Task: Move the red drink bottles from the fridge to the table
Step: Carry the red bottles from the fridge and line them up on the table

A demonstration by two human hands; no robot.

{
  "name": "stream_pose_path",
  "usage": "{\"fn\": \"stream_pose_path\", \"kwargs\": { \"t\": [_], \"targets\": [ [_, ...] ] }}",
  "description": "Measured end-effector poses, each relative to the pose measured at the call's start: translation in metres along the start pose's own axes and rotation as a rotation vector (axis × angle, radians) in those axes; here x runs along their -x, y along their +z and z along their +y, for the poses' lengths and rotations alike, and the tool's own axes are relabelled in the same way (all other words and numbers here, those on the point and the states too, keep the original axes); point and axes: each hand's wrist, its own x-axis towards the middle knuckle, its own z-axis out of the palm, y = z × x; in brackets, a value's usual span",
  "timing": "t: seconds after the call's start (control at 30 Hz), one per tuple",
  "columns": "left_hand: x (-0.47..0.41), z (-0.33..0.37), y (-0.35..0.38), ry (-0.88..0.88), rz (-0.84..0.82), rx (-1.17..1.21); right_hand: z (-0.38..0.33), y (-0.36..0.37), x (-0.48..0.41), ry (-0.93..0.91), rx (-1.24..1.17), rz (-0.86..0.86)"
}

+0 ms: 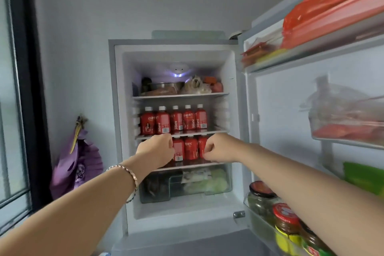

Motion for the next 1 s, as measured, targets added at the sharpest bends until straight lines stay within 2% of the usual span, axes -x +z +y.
{"fn": "stream_pose_path", "kwargs": {
  "t": [0.27,0.43,0.63,0.77,0.83,0.9,1.0],
  "targets": [
    [-0.125,-0.053,0.03,0.076,0.141,-0.005,0.008,0.011,-0.155,0.046,-0.001,0.146],
    [-0.199,-0.077,0.062,0.088,0.218,-0.128,0.036,0.03,-0.237,0.056,0.017,0.204],
    [-0.298,-0.108,0.082,-0.107,0.268,-0.146,0.063,0.044,-0.342,-0.019,0.029,0.287],
    [-0.364,-0.13,0.076,-0.218,0.2,-0.118,0.069,0.039,-0.402,-0.09,0.091,0.403],
    [-0.383,-0.136,0.073,-0.195,0.155,-0.148,0.073,0.037,-0.427,-0.104,0.094,0.466],
    [-0.394,-0.138,0.072,-0.134,0.172,-0.281,0.079,0.035,-0.448,-0.105,0.132,0.476],
    [-0.399,-0.133,0.071,0.051,0.2,-0.369,0.089,0.03,-0.473,-0.091,0.255,0.341]
  ]
}}
